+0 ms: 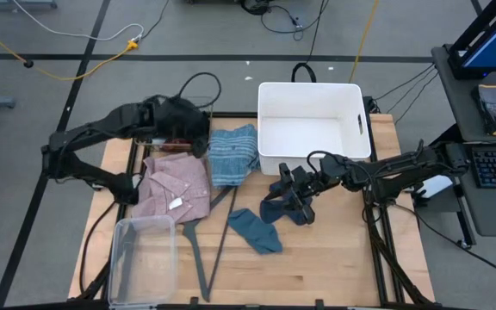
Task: Pick & Place Cloths
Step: Put the dark blue sock into the transparent bin
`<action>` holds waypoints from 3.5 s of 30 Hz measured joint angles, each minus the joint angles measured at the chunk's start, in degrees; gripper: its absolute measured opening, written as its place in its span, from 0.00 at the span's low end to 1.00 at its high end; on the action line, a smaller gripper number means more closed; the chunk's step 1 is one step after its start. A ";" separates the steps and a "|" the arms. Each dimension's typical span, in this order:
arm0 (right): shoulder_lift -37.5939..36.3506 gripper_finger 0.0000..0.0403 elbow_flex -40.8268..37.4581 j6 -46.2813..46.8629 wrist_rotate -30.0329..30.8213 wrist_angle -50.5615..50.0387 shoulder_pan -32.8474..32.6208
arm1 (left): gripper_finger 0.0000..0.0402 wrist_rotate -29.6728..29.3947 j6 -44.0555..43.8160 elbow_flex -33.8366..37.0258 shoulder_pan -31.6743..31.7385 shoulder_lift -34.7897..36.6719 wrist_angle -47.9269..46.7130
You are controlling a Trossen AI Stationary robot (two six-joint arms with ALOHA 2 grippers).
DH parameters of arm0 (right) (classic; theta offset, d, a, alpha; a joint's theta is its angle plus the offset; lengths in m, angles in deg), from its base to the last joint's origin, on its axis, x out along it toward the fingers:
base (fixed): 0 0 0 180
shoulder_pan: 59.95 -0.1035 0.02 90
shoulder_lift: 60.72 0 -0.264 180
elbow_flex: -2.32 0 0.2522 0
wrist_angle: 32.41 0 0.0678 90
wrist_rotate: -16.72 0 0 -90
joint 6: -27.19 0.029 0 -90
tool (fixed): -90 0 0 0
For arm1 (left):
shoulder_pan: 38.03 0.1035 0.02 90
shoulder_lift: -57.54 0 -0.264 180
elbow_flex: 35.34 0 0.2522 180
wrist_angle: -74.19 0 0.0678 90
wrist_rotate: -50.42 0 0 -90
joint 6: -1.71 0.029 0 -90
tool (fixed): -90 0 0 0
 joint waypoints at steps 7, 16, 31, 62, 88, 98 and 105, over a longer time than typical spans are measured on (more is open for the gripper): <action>0.00 0.32 0.00 -1.11 -0.37 0.00 -1.02 | 0.56 0.48 2.12 0.24 -11.79 0.60 14.11; 0.00 0.32 0.00 -7.97 -1.40 0.00 -7.37 | 0.27 -4.66 2.88 5.90 -23.19 0.33 26.71; -2.35 0.18 0.00 -9.91 15.14 -14.25 -20.93 | 0.01 -13.89 -1.54 20.85 -35.27 1.54 44.44; -3.85 0.00 0.20 16.24 27.43 -49.67 -18.73 | 0.01 -16.94 0.77 39.85 -39.80 21.31 55.42; -3.80 0.48 -4.53 20.59 27.39 -46.24 -14.61 | 0.01 -16.83 2.26 39.82 -39.76 21.25 55.42; -3.76 0.50 -9.08 20.53 30.45 -44.28 -14.23 | 0.05 -16.85 2.24 39.82 -39.76 21.25 55.40; -2.05 0.48 -10.16 20.22 32.07 -44.12 -14.10 | 0.05 -16.87 2.23 39.82 -39.76 21.25 55.37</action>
